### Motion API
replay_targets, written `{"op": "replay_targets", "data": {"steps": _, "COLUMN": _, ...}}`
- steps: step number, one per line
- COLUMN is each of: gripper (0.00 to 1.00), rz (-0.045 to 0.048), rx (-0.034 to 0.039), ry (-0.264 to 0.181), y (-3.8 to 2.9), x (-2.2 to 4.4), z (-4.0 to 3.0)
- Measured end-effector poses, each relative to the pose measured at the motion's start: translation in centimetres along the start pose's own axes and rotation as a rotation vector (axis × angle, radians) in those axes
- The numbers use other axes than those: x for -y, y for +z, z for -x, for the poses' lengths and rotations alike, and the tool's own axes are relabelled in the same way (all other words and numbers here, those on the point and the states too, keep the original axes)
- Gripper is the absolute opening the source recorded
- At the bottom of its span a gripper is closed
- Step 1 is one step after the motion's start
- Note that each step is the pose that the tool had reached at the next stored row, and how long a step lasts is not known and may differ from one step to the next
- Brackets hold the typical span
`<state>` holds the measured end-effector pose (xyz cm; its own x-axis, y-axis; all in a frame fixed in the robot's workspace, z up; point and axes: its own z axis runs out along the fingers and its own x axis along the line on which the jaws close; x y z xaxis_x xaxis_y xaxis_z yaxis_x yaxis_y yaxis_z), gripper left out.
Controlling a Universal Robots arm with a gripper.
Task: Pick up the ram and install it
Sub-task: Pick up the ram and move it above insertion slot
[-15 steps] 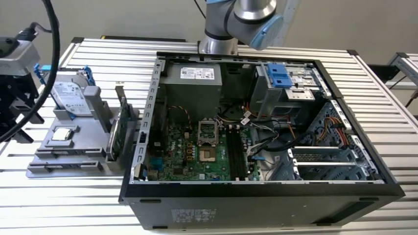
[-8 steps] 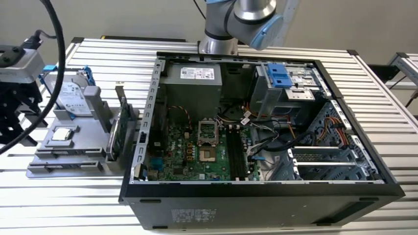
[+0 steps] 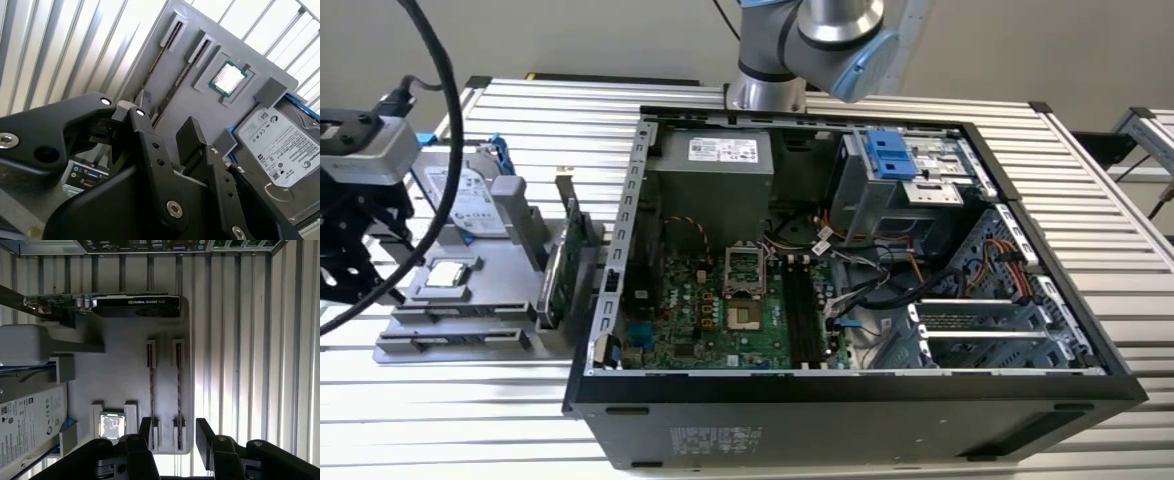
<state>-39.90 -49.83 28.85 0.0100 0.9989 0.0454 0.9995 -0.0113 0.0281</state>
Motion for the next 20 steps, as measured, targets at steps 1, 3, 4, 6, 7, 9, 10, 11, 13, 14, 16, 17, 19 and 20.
{"op": "replay_targets", "data": {"steps": 1, "gripper": 1.0, "rz": 0.0, "rx": -0.0014, "ry": 0.0, "y": 0.15, "x": 0.0, "z": 0.01}}
{"op": "replay_targets", "data": {"steps": 3, "gripper": 1.0, "rz": -0.0001, "rx": -0.0045, "ry": 0.0, "y": 0.44, "x": 0.0, "z": 0.02}}
{"op": "replay_targets", "data": {"steps": 4, "gripper": 1.0, "rz": 0.0, "rx": -0.0061, "ry": 0.0, "y": 0.59, "x": 0.01, "z": 0.03}}
{"op": "replay_targets", "data": {"steps": 6, "gripper": 1.0, "rz": -0.0002, "rx": -0.009, "ry": 0.0, "y": 0.91, "x": 0.02, "z": 0.04}}
{"op": "replay_targets", "data": {"steps": 7, "gripper": 1.0, "rz": -0.0001, "rx": -0.0101, "ry": 0.0, "y": 1.07, "x": 0.02, "z": 0.06}}
{"op": "replay_targets", "data": {"steps": 9, "gripper": 1.0, "rz": -0.0003, "rx": -0.0107, "ry": -0.001, "y": 1.37, "x": 0.03, "z": 0.14}}
{"op": "replay_targets", "data": {"steps": 10, "gripper": 1.0, "rz": -0.0004, "rx": -0.0109, "ry": -0.002, "y": 1.5, "x": 0.03, "z": 0.17}}
{"op": "replay_targets", "data": {"steps": 11, "gripper": 1.0, "rz": -0.0011, "rx": -0.011, "ry": -0.004, "y": 1.61, "x": 0.03, "z": 0.21}}
{"op": "replay_targets", "data": {"steps": 13, "gripper": 1.0, "rz": -0.0026, "rx": -0.0111, "ry": -0.011, "y": 1.86, "x": 0.03, "z": 0.29}}
{"op": "replay_targets", "data": {"steps": 14, "gripper": 1.0, "rz": -0.0033, "rx": -0.0112, "ry": -0.014, "y": 1.98, "x": 0.03, "z": 0.33}}
{"op": "replay_targets", "data": {"steps": 16, "gripper": 1.0, "rz": -0.0044, "rx": -0.0114, "ry": -0.022, "y": 2.24, "x": 0.04, "z": 0.4}}
{"op": "replay_targets", "data": {"steps": 17, "gripper": 1.0, "rz": -0.0047, "rx": -0.0115, "ry": -0.025, "y": 2.35, "x": 0.03, "z": 0.43}}
{"op": "replay_targets", "data": {"steps": 19, "gripper": 1.0, "rz": -0.0051, "rx": -0.0116, "ry": -0.03, "y": 2.59, "x": 0.04, "z": 0.5}}
{"op": "replay_targets", "data": {"steps": 20, "gripper": 1.0, "rz": -0.0053, "rx": -0.0116, "ry": -0.032, "y": 2.7, "x": 0.04, "z": 0.54}}
